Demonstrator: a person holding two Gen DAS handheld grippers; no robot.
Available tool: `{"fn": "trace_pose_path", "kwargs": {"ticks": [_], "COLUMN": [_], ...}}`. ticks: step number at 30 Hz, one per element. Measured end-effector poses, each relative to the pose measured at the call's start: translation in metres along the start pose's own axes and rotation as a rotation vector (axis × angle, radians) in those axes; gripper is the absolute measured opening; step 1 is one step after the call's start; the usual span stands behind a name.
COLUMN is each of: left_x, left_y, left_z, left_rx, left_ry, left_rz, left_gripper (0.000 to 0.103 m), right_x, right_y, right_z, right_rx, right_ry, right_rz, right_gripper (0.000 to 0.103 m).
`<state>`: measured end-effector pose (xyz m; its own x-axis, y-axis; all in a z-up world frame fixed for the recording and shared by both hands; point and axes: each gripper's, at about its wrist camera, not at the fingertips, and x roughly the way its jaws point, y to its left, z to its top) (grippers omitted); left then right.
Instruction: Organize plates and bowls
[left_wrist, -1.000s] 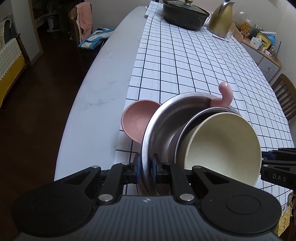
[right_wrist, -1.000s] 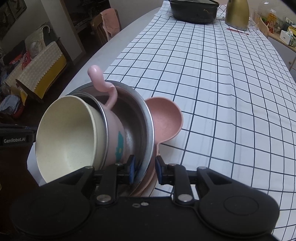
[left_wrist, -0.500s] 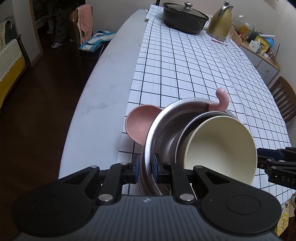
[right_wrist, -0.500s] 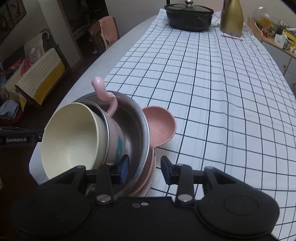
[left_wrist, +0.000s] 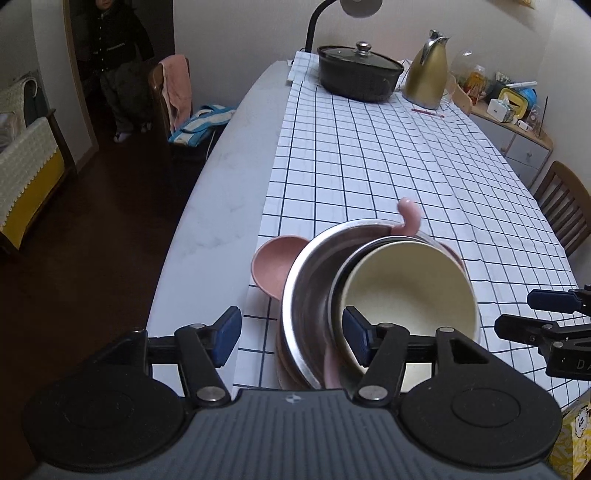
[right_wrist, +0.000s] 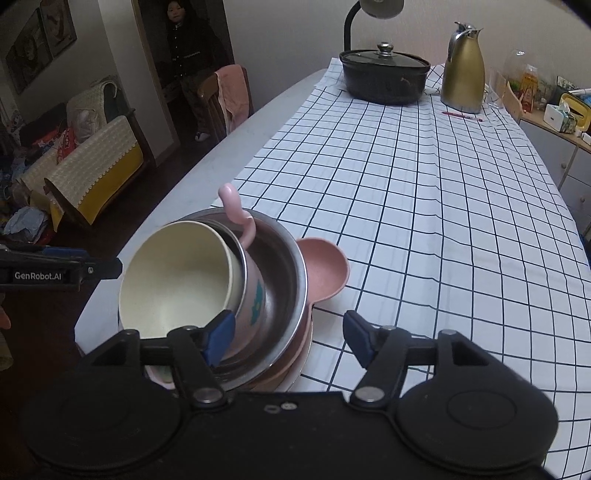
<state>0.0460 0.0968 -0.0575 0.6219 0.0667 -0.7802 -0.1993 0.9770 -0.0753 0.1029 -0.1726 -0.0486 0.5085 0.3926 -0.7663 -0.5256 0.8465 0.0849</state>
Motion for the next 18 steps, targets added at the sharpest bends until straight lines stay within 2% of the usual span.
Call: {"fn": "trace_pose_path", "kwargs": {"ticks": [5, 18], "left_x": [-0.018, -0.035], "left_y": [-0.019, -0.069], "left_z": [-0.005, -0.013], "left_rx": [0.016, 0.040], "left_ry": [-0.035, -0.048], "left_rz": [0.014, -0.010], "left_gripper": [0.060, 0.060], "right_x": [-0.015, -0.047], "right_y": [-0.007, -0.030], "right_z": [-0.008, -0.023], "right_rx": [0.005, 0.033], "right_ry": [-0.026, -0.047], "right_rz": [0.005, 0.026], "right_gripper": [0.077, 0.081]}}
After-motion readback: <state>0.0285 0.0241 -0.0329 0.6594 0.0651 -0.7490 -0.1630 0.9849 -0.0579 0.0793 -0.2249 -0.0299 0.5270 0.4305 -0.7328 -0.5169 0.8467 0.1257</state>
